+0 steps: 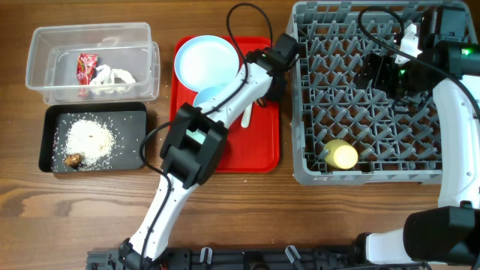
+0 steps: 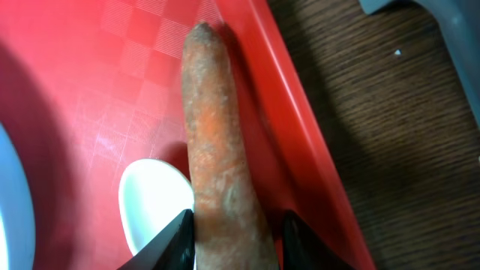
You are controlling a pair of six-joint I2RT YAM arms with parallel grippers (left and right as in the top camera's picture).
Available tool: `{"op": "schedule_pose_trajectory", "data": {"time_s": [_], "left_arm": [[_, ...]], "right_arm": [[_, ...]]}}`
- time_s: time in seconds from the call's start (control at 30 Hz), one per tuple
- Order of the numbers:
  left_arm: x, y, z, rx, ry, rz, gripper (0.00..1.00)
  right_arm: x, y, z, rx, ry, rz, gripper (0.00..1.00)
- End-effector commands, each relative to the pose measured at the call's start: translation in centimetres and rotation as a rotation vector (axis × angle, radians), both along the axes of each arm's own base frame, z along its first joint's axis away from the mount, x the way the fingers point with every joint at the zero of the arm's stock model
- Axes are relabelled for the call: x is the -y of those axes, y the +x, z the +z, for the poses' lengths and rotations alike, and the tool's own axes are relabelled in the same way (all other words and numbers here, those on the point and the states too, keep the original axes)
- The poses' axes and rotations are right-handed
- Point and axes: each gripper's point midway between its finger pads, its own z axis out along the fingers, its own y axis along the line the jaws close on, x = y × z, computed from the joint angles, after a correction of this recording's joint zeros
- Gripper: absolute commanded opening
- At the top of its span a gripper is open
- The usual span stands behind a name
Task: Sort waste into correct bins and load items into the dishwasher rack
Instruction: 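Reach left gripper to the carrot on the red tray and grasp, then carry the carrot with left gripper to the black tray, release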
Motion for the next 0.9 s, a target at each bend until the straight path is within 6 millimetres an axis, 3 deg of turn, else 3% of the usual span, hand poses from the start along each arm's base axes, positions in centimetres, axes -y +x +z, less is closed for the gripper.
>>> {"op": "schedule_pose_trajectory", "data": {"time_s": [0.0,0.17,0.5,0.6,0.73,0.87], "left_arm": [[-0.3,0.7,2.2,0.084,0.042,0.049,0.36],[-0.4,0.6,2.7,0.088,0.031,0.075,0.22],[-0.2,1.0,7.5,0.155,-0.038,0.104,0.21],[-1.0,1.0,9.2,0.166,-0.062,0.151,0.21],[-5.1,1.2,12.7,0.164,-0.108,0.323,0.21],[-13.1,0.0,16.6,0.125,-0.113,0.581,0.12]], "right_arm": [[0.1,-0.1,0.9,0.033,-0.021,0.015,0.96],[0.1,-0.1,1.0,0.035,-0.021,0.015,0.96],[0.2,0.0,1.0,0.039,-0.022,0.016,0.97],[0.2,0.0,1.0,0.040,-0.022,0.016,0.97],[0.2,0.0,1.0,0.040,-0.022,0.016,0.97],[0.2,0.2,1.1,0.048,-0.023,0.016,0.97]]}}
